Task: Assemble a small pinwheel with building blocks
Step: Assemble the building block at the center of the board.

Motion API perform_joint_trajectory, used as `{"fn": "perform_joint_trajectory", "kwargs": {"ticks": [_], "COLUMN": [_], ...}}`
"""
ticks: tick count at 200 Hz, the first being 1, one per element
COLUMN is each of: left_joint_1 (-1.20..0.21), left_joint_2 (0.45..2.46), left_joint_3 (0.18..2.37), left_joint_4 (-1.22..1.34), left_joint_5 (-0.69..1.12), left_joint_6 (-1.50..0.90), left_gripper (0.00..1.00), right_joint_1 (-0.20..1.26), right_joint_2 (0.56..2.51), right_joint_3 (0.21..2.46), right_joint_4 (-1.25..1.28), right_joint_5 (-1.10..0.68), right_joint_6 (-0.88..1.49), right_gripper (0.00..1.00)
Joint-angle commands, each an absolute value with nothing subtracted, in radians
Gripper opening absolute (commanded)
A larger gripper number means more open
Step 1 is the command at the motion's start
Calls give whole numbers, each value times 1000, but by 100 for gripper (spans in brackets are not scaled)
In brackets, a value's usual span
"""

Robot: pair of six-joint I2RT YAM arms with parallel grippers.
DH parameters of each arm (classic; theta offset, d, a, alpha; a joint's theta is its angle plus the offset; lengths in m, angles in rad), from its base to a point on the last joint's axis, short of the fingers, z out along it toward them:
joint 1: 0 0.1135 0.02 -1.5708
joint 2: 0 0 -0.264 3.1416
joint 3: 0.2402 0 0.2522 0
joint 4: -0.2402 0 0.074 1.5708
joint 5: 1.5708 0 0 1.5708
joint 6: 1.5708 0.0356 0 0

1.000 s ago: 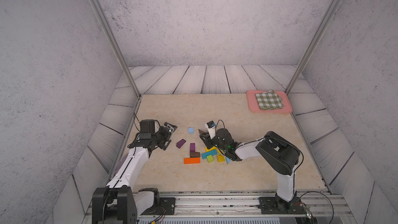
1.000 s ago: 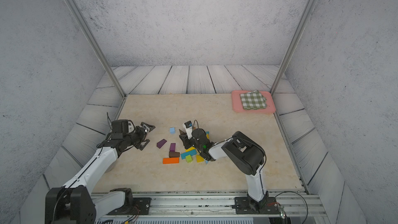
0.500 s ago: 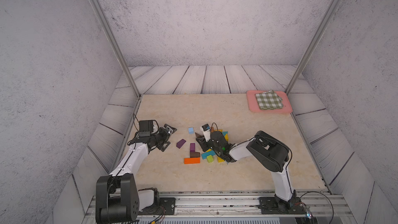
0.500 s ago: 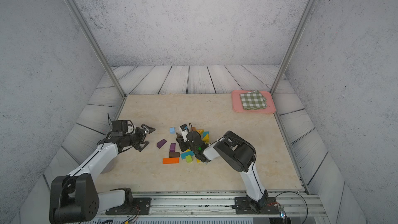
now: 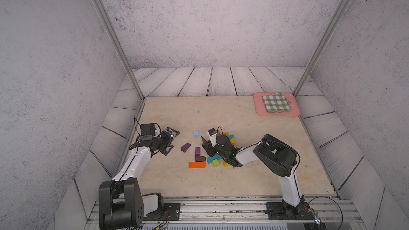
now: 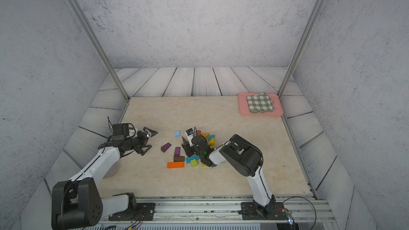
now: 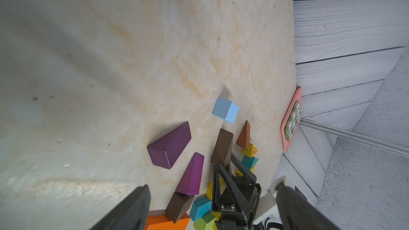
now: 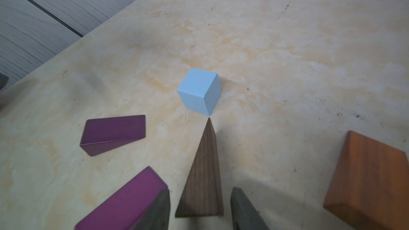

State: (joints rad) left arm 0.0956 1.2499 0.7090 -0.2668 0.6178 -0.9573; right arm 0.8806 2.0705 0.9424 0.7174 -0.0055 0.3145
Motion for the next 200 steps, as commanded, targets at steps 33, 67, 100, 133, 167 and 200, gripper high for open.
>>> {"fn": "perform_joint_trajectory", "kwargs": {"ticks": [33, 67, 100, 133, 167, 200], "left_joint_1": [117, 126, 128, 129, 128, 129], "left_joint_2": [1228, 1227, 1226, 1214, 1216, 1241], "left_joint_3": [715, 717, 715, 714, 713, 719], "left_joint_4": [-293, -305, -308, -327, -331, -326], "left_joint_5": [629, 629, 634, 627, 624, 631], "left_joint_6": [-928, -910, -899, -878, -862, -857], "left_gripper": [96, 96, 96, 96, 96, 96], "right_joint_1": [885, 886, 886, 886, 885, 885], "right_joint_2": [2063, 2061, 2071, 2070, 2056, 2056], "right_joint_3": [1072, 1150, 1217, 1233, 1226, 1234], "right_joint_4": [355, 159, 44, 17, 6, -2], "right_joint_5": [32, 74, 84, 78, 91, 108], "right_joint_6": [234, 219, 202, 190, 153, 109], "right_gripper": [45, 43, 38, 34, 29, 25]}}
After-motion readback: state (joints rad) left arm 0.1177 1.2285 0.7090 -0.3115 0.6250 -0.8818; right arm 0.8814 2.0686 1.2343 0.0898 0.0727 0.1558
